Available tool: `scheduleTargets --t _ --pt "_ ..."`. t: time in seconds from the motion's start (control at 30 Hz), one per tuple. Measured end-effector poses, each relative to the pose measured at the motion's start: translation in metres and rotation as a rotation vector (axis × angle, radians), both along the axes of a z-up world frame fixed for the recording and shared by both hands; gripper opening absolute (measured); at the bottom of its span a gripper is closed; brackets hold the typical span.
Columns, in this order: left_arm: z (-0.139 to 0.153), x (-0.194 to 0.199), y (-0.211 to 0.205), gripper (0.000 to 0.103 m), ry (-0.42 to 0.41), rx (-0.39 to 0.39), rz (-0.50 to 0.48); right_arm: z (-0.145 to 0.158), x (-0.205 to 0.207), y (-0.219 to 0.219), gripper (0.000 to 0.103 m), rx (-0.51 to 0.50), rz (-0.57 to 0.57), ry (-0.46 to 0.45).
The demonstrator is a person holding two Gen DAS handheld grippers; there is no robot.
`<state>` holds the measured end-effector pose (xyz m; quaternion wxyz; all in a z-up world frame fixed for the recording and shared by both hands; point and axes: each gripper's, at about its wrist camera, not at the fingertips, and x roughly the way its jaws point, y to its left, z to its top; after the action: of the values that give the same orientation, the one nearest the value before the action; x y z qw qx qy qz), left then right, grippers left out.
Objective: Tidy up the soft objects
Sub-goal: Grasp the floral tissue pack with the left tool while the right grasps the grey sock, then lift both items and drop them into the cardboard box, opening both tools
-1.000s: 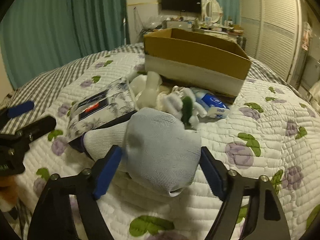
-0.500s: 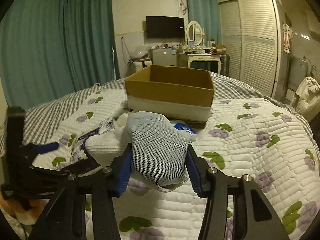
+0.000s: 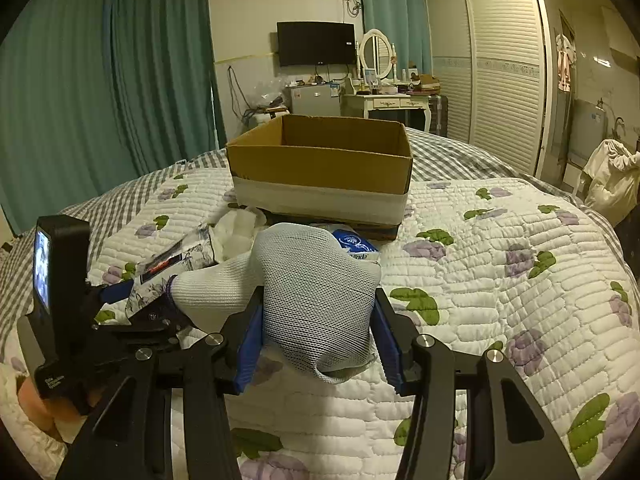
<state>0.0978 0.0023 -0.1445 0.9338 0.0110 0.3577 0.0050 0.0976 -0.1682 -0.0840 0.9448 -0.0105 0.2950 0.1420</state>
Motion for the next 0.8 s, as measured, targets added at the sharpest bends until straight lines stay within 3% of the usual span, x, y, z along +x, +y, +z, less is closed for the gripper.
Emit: scheduleTargets --t 0.1,0.23,0.53,0.8 --pt "0.005 -0.011 -0.001 0.056 -0.013 0.008 -0.003 0.002 -0.002 0.0 0.05 0.002 0.003 -0.005" --pt "0.017 -0.029 0.005 0.046 -0.026 -0.049 0.002 0.008 -0.008 -0.003 0.05 0.012 0.006 -0.018" --pt "0.095 -0.058 0.008 0.045 -0.166 -0.128 -0.016 0.053 -0.029 -0.014 0.05 0.026 0.0 -0.101" --pt "0.17 -0.017 -0.017 0.046 -0.289 -0.02 -0.081 0.137 0.008 -0.006 0.05 -0.065 0.023 -0.268"
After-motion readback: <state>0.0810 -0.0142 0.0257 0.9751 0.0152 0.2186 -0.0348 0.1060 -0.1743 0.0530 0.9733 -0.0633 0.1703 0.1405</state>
